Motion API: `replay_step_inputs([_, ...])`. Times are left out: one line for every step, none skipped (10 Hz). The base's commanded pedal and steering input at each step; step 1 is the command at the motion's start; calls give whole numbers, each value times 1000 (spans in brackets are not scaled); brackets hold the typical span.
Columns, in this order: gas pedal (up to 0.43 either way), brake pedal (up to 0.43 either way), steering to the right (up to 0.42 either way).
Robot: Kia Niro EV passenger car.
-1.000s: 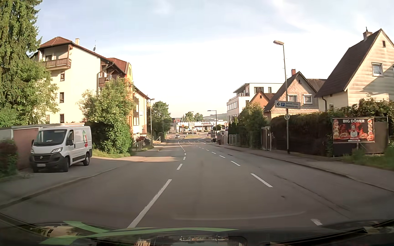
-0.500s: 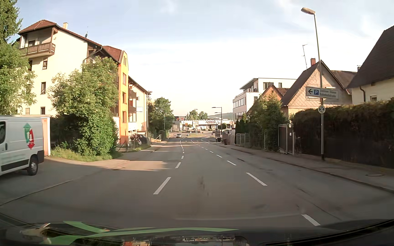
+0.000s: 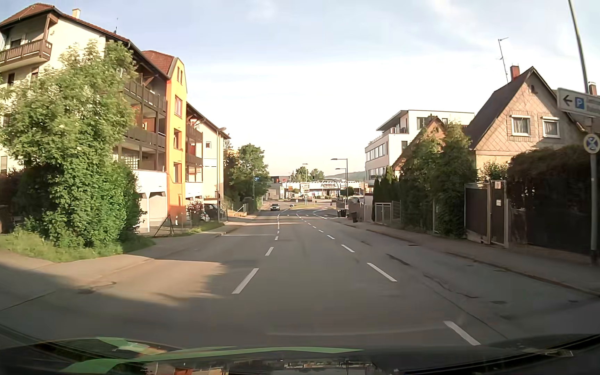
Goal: Follow the waypoints while adhering to traffic rules and regulations
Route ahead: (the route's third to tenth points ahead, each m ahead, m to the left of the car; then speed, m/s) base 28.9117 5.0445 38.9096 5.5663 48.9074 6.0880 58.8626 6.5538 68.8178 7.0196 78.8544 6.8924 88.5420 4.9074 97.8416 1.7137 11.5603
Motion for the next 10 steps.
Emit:
replay_step_inputs([0, 98, -23])
replay_step_inputs([0, 104, -24])
replay_step_inputs([0, 104, -24])
replay_step_inputs([0, 110, -24])
replay_step_inputs([0, 110, -24])
replay_step_inputs([0, 116, -24])
replay_step_inputs([0, 116, -24])
replay_step_inputs([0, 122, -23])
replay_step_inputs([0, 122, -20])
replay_step_inputs([0, 122, -17])
